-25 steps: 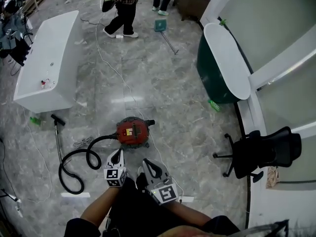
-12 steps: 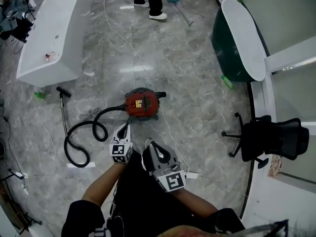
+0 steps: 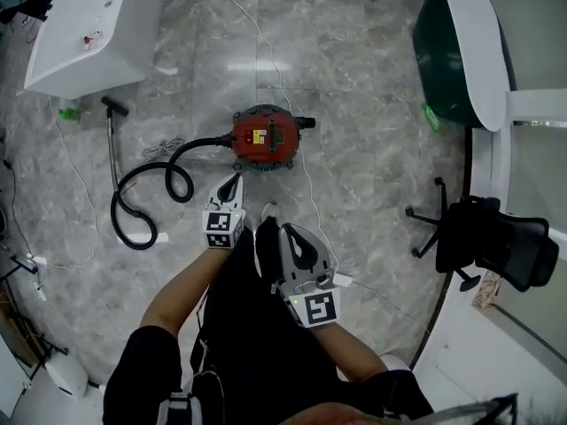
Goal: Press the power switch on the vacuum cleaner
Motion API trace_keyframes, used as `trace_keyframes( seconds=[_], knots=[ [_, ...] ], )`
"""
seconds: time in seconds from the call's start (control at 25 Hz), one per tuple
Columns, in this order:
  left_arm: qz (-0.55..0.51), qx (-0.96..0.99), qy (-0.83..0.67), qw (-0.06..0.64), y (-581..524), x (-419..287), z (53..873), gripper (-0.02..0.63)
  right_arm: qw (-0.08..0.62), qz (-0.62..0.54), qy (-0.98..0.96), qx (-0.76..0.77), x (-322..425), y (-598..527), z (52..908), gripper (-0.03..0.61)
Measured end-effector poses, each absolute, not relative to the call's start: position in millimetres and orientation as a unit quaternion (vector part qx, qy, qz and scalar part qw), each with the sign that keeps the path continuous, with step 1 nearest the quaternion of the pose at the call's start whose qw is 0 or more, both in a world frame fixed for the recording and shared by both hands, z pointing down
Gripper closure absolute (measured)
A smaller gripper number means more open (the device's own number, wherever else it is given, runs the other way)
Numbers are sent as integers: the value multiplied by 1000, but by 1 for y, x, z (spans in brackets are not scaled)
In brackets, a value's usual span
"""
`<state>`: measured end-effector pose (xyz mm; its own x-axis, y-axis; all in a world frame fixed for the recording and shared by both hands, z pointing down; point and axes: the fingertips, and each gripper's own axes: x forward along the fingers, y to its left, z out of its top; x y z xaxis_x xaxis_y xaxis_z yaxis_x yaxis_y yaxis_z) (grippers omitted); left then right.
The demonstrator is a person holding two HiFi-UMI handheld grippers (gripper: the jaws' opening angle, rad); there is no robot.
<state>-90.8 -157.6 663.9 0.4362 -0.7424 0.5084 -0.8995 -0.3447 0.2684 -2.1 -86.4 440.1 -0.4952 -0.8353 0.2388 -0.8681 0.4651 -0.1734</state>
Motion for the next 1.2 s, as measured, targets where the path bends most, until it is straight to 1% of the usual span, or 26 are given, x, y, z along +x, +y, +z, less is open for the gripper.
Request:
trace_keyframes(
  seconds=[0.24, 0.36, 0.52, 0.76, 1.0, 1.2],
  knots=[
    [162, 802, -512, 262, -180, -84, 704, 595, 57, 142, -846, 511, 9, -105, 462, 558],
    [159, 793, -522, 272, -192, -87, 722, 595, 54, 128, -852, 505, 0, -107, 470, 558],
    [156, 783, -531, 284, -209, -91, 743, 595, 47, 148, -856, 492, -17, -106, 488, 558],
    [175, 783, -519, 296, -222, -88, 786, 595, 53, 155, -860, 483, -26, -111, 510, 558],
    [203, 784, -510, 291, -231, -81, 832, 595, 55, 155, -851, 498, -16, -126, 533, 558],
    [204, 769, -514, 321, -239, -85, 869, 595, 54, 163, -845, 507, -14, -132, 553, 558]
  ],
)
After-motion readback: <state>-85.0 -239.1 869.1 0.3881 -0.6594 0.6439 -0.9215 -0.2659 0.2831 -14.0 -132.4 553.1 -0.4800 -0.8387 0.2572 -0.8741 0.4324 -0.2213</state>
